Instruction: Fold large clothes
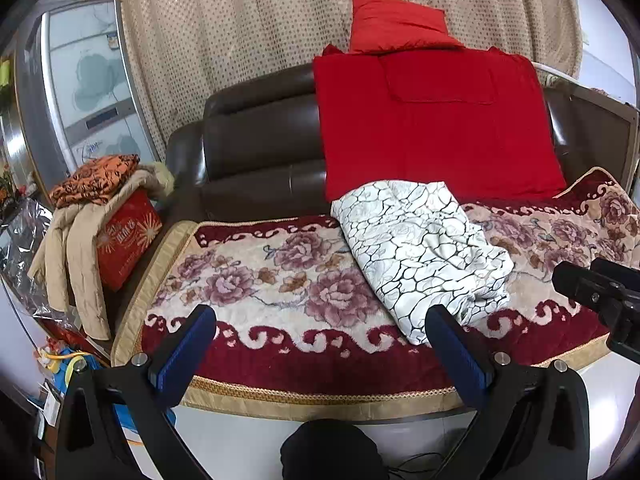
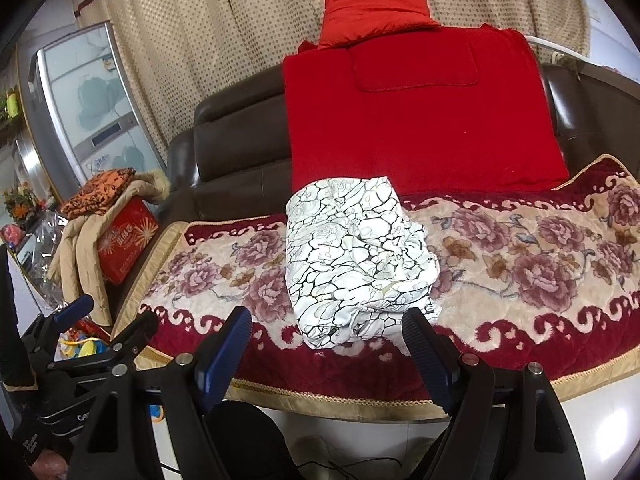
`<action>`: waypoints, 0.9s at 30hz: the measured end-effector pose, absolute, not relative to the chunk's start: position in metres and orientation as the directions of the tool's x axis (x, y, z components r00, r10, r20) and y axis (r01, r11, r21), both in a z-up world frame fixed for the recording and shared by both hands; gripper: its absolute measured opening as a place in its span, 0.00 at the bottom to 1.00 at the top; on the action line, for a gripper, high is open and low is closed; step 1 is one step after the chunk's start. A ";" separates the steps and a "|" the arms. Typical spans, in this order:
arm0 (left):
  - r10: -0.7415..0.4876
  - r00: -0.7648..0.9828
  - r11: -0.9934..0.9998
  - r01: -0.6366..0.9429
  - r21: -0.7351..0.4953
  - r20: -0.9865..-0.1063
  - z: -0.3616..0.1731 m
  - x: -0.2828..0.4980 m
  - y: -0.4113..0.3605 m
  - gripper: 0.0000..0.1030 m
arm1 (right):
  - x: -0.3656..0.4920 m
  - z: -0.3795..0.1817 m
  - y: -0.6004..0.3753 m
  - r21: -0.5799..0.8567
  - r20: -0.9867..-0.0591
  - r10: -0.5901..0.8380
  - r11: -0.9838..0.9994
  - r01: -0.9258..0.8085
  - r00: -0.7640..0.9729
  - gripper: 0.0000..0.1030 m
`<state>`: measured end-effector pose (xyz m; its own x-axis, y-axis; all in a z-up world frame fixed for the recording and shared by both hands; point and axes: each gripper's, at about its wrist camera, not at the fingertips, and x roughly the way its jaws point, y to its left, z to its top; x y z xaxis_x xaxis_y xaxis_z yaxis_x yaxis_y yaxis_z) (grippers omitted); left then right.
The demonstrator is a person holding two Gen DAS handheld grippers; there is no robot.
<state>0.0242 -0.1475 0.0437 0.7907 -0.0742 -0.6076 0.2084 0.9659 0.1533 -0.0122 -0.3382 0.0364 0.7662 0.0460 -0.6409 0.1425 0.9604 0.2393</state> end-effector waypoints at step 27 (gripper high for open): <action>-0.117 0.832 0.958 0.238 0.159 -0.542 0.079 0.003 -0.165 1.00 | -0.042 0.067 -0.352 0.259 -0.574 0.027 0.954 0.150 0.818 0.78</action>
<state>0.0034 -0.1648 0.0790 0.8322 -0.1169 -0.5421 0.2380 0.9582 0.1588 -0.0422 -0.3520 0.0671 0.8184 0.0266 -0.5740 0.1504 0.9541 0.2588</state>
